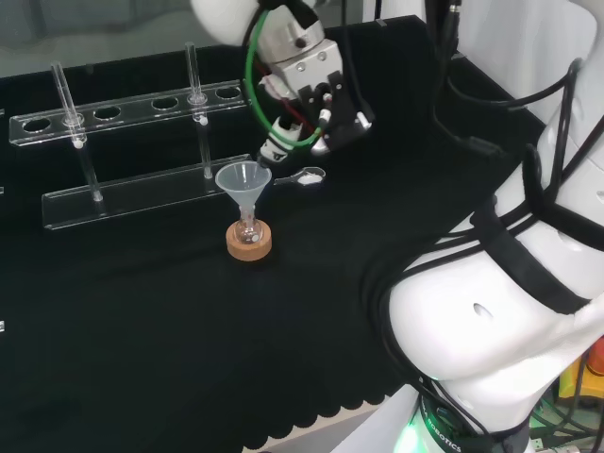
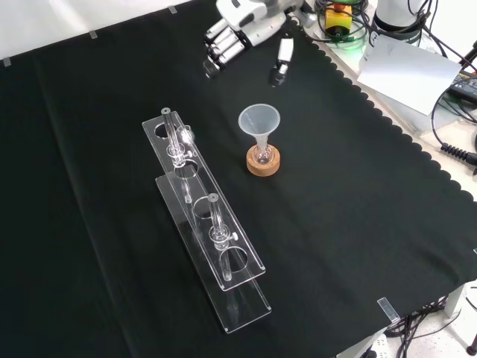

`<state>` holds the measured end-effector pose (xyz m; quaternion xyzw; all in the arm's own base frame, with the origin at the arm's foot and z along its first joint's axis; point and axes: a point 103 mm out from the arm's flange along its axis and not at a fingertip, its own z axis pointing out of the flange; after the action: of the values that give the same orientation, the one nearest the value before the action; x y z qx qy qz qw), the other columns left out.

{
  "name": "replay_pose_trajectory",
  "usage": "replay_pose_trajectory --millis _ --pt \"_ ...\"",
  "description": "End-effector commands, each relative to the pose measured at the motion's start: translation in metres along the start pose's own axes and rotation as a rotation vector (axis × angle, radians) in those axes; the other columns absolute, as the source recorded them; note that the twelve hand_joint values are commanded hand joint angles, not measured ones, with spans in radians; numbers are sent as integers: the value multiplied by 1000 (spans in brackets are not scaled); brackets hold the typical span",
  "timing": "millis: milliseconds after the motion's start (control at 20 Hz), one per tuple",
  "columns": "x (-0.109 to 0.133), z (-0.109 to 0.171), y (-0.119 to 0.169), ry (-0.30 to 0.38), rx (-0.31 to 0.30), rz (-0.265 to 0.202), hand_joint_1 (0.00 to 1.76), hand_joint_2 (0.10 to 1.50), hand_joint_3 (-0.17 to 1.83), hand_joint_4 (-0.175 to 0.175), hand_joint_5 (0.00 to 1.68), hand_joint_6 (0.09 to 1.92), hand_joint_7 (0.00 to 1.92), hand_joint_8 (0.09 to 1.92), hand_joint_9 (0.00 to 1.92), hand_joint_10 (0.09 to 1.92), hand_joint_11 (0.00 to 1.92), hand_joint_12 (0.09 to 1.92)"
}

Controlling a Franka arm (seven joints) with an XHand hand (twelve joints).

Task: Pick up the weighing funnel.

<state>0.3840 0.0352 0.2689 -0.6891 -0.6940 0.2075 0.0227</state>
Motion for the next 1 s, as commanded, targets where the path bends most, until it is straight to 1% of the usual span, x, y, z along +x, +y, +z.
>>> replay_pose_trajectory --millis 50,450,750,1000 --pt "-35 6 16 65 -14 25 708 715 320 -70 250 87 111 674 329 722 78 1439" --pt "-62 21 57 96 0 37 729 712 351 -72 285 87 155 689 377 717 122 1428" --pt "-64 46 97 116 10 22 767 690 430 -76 368 87 282 694 506 668 277 1366" --pt "-68 61 121 135 23 17 786 681 466 -73 432 87 335 694 556 647 332 1345"
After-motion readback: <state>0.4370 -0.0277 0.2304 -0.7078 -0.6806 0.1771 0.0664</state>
